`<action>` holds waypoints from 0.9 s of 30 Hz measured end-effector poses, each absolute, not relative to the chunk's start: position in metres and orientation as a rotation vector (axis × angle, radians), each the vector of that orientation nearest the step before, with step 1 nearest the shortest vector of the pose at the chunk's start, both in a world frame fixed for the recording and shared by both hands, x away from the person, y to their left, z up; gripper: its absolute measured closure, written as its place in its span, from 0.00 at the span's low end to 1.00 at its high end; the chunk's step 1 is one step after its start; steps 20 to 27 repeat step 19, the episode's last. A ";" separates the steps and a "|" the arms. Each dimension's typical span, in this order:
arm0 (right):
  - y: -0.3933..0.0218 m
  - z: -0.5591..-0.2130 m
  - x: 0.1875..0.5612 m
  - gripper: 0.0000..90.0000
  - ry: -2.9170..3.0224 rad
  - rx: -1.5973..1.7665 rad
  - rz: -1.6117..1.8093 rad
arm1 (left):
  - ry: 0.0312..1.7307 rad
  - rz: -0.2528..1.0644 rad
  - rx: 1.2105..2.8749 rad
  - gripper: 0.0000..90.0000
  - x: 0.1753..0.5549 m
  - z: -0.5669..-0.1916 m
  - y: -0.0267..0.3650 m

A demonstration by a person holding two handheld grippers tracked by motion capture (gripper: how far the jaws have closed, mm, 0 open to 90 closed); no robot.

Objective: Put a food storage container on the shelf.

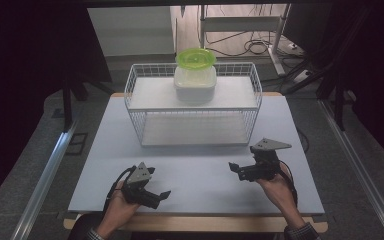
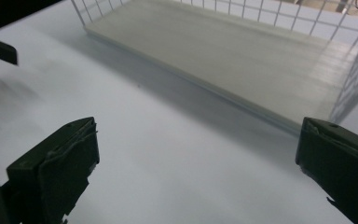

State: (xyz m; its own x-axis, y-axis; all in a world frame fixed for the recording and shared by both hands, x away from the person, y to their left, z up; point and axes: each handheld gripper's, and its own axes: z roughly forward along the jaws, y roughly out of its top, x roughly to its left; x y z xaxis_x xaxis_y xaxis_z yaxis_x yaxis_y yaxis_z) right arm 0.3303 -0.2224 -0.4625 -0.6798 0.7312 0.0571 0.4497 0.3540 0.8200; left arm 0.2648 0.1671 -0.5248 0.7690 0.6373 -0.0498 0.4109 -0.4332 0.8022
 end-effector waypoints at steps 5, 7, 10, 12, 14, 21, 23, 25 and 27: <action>-0.227 -0.480 0.326 0.00 2.322 1.057 1.181 | 0.782 0.325 2.090 0.02 0.265 -0.525 0.167; -0.227 -0.487 0.325 0.00 2.332 1.060 1.142 | 0.781 0.323 2.093 0.02 0.265 -0.526 0.167; -0.227 -0.498 0.322 0.00 2.362 1.058 1.087 | 0.781 0.322 2.098 0.02 0.265 -0.526 0.167; -0.226 -0.504 0.320 0.00 2.385 1.050 1.059 | 0.784 0.319 2.099 0.02 0.266 -0.527 0.167; -0.224 -0.509 0.319 0.00 2.411 1.052 1.045 | 0.786 0.315 2.103 0.02 0.266 -0.528 0.167; -0.222 -0.516 0.318 0.00 2.450 1.044 1.008 | 0.786 0.318 2.108 0.01 0.267 -0.528 0.167; -0.222 -0.516 0.318 0.00 2.450 1.044 1.008 | 0.786 0.318 2.108 0.01 0.267 -0.528 0.167; -0.222 -0.516 0.318 0.00 2.450 1.044 1.008 | 0.786 0.318 2.108 0.01 0.267 -0.528 0.167; -0.222 -0.516 0.318 0.00 2.450 1.044 1.008 | 0.786 0.318 2.108 0.01 0.267 -0.528 0.167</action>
